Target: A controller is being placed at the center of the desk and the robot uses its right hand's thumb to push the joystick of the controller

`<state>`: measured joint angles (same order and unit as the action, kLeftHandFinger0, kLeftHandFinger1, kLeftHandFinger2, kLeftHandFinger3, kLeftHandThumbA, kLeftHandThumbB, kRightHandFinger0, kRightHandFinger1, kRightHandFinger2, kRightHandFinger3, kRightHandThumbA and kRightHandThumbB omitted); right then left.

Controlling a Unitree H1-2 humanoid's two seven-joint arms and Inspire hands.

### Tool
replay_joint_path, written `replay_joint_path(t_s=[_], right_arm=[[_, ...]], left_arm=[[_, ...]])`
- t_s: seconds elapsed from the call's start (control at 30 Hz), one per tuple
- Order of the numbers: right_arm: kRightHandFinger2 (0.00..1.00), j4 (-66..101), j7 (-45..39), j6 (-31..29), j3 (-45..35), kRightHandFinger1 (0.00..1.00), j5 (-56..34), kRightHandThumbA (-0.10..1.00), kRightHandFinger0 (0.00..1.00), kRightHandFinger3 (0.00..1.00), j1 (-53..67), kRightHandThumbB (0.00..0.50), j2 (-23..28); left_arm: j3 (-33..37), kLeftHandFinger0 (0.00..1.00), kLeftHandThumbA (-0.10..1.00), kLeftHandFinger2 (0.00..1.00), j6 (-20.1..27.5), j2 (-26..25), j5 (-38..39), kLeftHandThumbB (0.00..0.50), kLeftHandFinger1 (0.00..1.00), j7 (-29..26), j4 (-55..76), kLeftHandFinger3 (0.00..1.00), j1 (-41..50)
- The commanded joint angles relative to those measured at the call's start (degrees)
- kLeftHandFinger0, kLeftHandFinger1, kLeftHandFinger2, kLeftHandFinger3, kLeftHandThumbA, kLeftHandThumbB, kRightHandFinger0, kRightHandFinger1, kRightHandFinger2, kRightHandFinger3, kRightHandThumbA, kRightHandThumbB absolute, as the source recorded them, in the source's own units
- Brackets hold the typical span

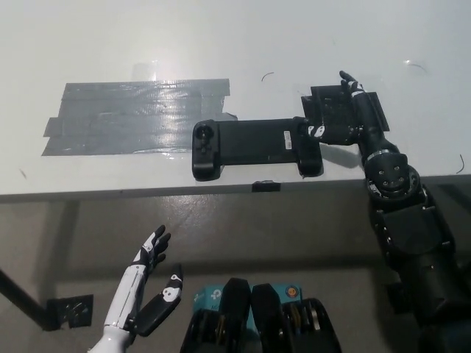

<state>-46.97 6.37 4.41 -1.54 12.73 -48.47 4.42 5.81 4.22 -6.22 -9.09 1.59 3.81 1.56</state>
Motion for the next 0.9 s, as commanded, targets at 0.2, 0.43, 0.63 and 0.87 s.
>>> replay_joint_path(t_s=[0.2, 0.43, 0.63, 0.87], right_arm=[[1.00, -2.23, 3.57, -3.66, 0.55, 1.00, -0.74, 1.00, 1.00, 1.00, -4.68, 0.315, -0.03], [1.00, -3.18, 3.91, -3.93, 0.15, 1.00, -1.83, 0.90, 1.00, 1.00, -4.85, 0.236, -0.35], [1.00, -3.95, 6.56, -4.66, -0.40, 1.00, -1.67, -0.10, 1.00, 1.00, -5.01, 0.000, -0.67], [1.00, -4.58, 7.10, -7.06, -0.96, 1.00, -2.37, -0.10, 1.00, 1.00, -4.62, 0.000, -0.53]], left_arm=[[0.13, 1.00, 0.37, 1.00, 0.76, -0.49, -0.47, 0.058, 1.00, 0.69, 2.21, 1.00, -0.91], [-0.08, 1.00, 0.34, 1.00, -0.21, -0.41, -0.14, 0.053, 1.00, 0.81, 2.85, 1.00, -1.00], [-0.20, 1.00, 0.32, 1.00, 0.07, -0.45, -0.02, 0.040, 1.00, 0.75, 2.87, 1.00, -1.28], [-0.20, 1.00, 0.32, 1.00, -0.52, -0.56, 0.54, 0.035, 1.00, 1.17, 3.03, 1.00, -1.32]])
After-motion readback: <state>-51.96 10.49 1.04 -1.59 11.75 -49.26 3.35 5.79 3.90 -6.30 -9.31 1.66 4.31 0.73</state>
